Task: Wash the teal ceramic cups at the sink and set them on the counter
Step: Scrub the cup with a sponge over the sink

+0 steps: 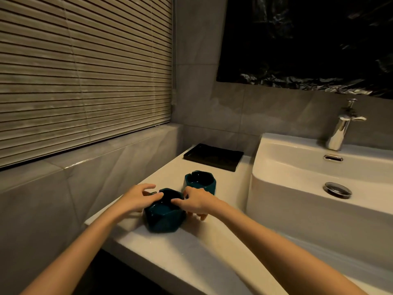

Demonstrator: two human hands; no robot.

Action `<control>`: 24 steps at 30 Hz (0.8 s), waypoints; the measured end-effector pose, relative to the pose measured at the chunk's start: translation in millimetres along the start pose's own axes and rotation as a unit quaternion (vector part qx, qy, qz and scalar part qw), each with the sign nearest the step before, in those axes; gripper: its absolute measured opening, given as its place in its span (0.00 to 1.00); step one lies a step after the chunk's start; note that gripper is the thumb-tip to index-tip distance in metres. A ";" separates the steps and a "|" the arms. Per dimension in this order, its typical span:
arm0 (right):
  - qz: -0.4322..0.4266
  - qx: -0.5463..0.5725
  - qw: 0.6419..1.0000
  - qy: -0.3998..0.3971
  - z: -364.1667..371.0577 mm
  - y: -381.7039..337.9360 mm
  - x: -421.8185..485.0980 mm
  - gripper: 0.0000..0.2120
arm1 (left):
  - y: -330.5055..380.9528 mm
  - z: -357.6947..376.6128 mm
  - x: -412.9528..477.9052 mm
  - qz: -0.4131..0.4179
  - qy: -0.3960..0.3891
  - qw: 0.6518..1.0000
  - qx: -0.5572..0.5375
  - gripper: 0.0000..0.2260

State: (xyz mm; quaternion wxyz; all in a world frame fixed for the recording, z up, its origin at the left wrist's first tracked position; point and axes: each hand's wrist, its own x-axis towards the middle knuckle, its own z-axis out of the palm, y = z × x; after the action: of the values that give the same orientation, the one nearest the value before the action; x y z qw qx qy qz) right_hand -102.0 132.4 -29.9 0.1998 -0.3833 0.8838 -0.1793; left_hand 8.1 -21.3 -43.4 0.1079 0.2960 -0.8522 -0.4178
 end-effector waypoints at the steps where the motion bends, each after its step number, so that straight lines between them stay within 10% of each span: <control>1: 0.018 0.009 0.999 -0.025 -0.5 -3.9 1.9 0.21 | -3.0 -0.7 -3.1 -0.008 -0.004 1.000 -0.001 0.20; 6: 0.010 -0.049 0.999 0.011 -2.2 -19.2 0.3 0.15 | -5.2 -0.3 -17.6 -0.010 -0.014 1.000 -0.003 0.08; 16: -0.055 -0.108 0.985 0.124 -56.8 -17.3 -41.1 0.12 | 55.4 -4.4 -33.7 0.050 0.009 0.991 -0.125 0.15; 24: -0.052 -0.151 0.938 0.308 -152.9 40.2 -88.7 0.08 | 166.0 24.4 -38.6 0.070 -0.193 0.924 -0.323 0.18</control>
State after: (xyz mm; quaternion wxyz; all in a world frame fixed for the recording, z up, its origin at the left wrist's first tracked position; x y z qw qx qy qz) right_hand -145.8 249.7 101.2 -0.1525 -0.3804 0.8974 -0.1632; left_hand -40.3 96.4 72.5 0.0602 0.0982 -0.6937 -0.7110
